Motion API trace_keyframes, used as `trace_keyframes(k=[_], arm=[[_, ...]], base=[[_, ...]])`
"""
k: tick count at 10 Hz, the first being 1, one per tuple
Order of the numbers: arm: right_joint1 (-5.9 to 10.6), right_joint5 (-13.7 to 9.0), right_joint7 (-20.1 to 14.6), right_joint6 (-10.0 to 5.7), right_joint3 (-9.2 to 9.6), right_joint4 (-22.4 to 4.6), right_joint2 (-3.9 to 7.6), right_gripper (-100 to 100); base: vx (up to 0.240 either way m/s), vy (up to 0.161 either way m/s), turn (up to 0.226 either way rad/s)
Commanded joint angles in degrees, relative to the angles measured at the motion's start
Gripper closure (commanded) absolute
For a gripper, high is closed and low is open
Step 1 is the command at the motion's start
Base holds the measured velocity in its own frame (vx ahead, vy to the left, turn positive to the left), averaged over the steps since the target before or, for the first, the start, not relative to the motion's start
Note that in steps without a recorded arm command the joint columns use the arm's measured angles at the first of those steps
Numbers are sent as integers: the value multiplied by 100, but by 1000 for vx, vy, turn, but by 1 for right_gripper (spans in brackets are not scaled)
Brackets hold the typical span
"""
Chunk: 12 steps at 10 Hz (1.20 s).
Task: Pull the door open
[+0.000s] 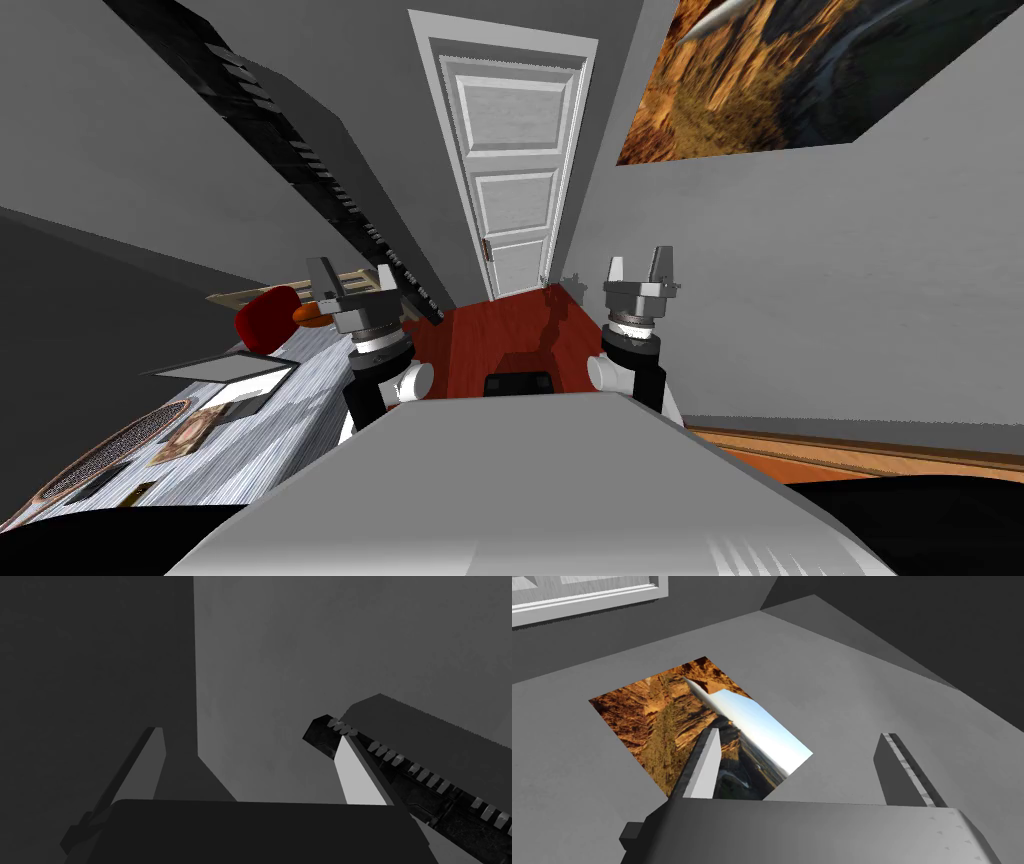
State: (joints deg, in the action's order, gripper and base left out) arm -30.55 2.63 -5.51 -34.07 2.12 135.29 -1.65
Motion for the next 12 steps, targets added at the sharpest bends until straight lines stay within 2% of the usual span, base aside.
trace_keyframes(k=[1, 2, 5, 8, 12], arm=[[88, -125, -190, -59, 131, -203, 116, -100], [109, -155, -236, -73, 163, -251, 141, -100], [280, -395, -603, -186, 415, -642, 337, -100], [401, -567, -865, -267, 596, -921, 470, -100], [629, -890, -1357, -419, 935, -1444, 699, -100]], base=[[74, 32, -18], [106, 76, 8], [137, 85, -8], [114, 73, -5], [105, 73, -6]])
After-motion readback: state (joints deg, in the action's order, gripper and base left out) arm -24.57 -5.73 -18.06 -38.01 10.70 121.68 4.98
